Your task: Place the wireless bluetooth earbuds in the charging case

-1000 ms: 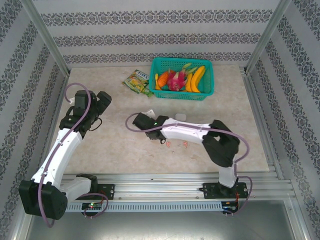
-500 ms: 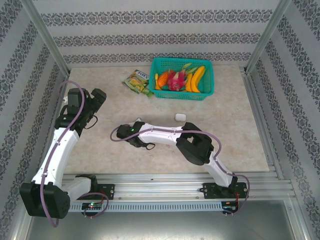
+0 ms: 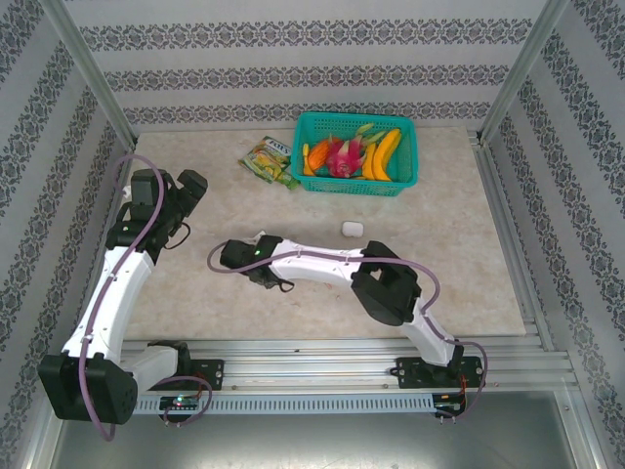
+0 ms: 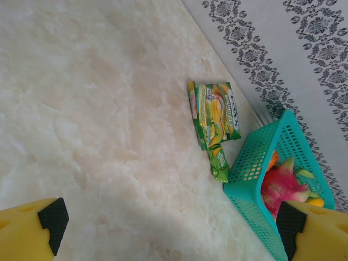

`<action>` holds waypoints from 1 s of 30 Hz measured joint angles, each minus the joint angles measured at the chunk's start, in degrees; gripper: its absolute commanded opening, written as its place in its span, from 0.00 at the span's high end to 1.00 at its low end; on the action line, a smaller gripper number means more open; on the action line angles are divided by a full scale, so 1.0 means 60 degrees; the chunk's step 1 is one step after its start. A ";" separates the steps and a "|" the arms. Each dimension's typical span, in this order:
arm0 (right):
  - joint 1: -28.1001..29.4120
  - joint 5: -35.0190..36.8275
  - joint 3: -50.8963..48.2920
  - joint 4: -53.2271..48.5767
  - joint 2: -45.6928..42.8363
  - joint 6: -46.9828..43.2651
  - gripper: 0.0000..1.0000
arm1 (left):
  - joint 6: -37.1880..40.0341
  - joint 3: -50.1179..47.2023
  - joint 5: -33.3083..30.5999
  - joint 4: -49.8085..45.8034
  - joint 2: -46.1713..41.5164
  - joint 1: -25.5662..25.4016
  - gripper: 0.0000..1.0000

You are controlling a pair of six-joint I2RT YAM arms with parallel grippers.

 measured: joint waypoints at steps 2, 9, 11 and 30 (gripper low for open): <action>-0.0324 -0.0415 -0.0393 0.0375 -0.0463 0.0004 0.33 | 0.0058 0.0004 0.0058 -0.0007 0.0000 0.0000 0.00; -0.2291 -0.2182 -0.1734 0.2073 -0.1424 -0.0004 0.29 | 0.0379 -0.0051 0.0579 -0.0044 0.0000 0.0058 0.00; -0.2747 -0.2652 -0.2065 0.2524 -0.1424 0.0029 0.29 | 0.0463 -0.0193 0.0798 -0.0040 0.0000 0.0058 0.00; -0.3147 -0.5515 -0.2820 0.4353 -0.1322 0.0412 0.29 | 0.0572 -0.0925 0.1927 0.0084 0.0372 0.0058 0.00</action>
